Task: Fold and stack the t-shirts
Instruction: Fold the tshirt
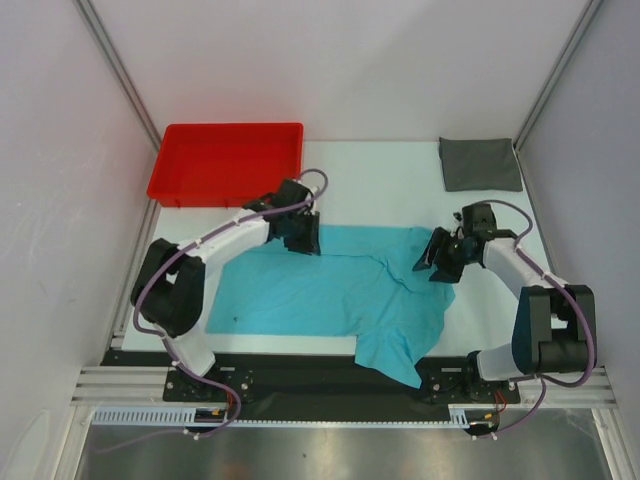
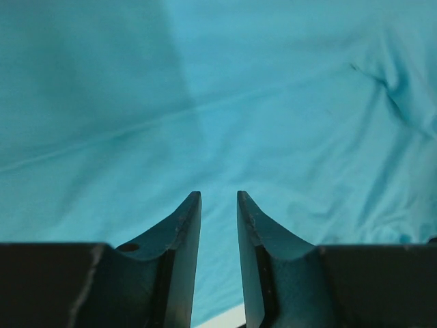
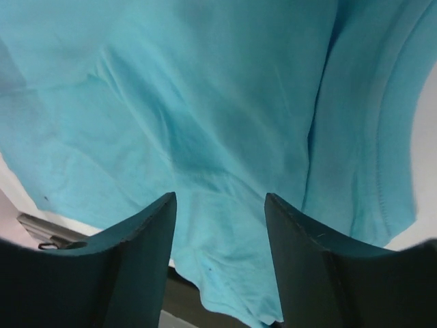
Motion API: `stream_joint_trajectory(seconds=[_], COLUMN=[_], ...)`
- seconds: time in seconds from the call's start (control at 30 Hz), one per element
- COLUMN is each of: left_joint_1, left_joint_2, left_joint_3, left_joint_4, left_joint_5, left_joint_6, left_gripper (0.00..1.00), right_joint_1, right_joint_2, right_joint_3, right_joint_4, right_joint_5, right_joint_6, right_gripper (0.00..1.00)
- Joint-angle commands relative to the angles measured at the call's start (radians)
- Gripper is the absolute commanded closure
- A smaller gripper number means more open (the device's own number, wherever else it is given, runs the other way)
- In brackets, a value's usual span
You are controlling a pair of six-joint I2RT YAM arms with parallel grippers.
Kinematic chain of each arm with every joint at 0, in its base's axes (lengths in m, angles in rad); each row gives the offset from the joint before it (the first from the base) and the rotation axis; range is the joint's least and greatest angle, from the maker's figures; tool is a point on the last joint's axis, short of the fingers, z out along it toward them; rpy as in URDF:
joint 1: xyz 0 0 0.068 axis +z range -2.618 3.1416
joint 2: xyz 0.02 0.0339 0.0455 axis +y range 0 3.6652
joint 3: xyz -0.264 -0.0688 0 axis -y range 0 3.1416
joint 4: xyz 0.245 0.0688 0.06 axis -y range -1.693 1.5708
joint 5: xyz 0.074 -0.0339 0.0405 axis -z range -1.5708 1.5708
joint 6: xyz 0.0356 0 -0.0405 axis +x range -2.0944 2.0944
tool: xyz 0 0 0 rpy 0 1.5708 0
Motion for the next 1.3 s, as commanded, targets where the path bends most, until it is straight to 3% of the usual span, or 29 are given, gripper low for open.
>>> stream_joint_trajectory(seconds=[0.0,0.07,0.17,0.37,0.6,1.0,1.27], left_joint_1=[-0.084,-0.133,-0.167,-0.179,-0.179,-0.222,-0.260], left_joint_2=[-0.040,-0.023,-0.006,-0.086,-0.190,-0.228,-0.164], left_joint_3=[-0.052,-0.060,-0.048,-0.033,-0.121,-0.161,-0.116], left_joint_4=[0.103,0.140,0.136,0.070,0.062,0.088,0.106], left_joint_5=[0.079,0.090,0.087,-0.002,-0.002,0.044,0.057], left_joint_6=[-0.047,-0.084,-0.130,-0.144,-0.133,-0.155,-0.163], left_gripper=[0.67,0.67,0.67,0.64,0.65,0.67,0.69], right_joint_1=[0.020,0.037,0.086,0.218,0.328,0.404,0.405], right_joint_2=[-0.033,-0.033,-0.050,-0.044,0.050,0.261,0.329], right_joint_3=[-0.039,-0.055,-0.046,0.020,0.115,0.268,0.356], right_joint_4=[-0.020,-0.006,-0.009,-0.064,-0.090,-0.101,-0.155], right_joint_5=[-0.062,-0.083,-0.050,0.172,0.277,0.384,0.522], right_joint_6=[-0.007,-0.017,-0.027,-0.076,-0.096,-0.119,-0.158], right_gripper=[0.41,0.51,0.55,0.35,0.33,0.46,0.67])
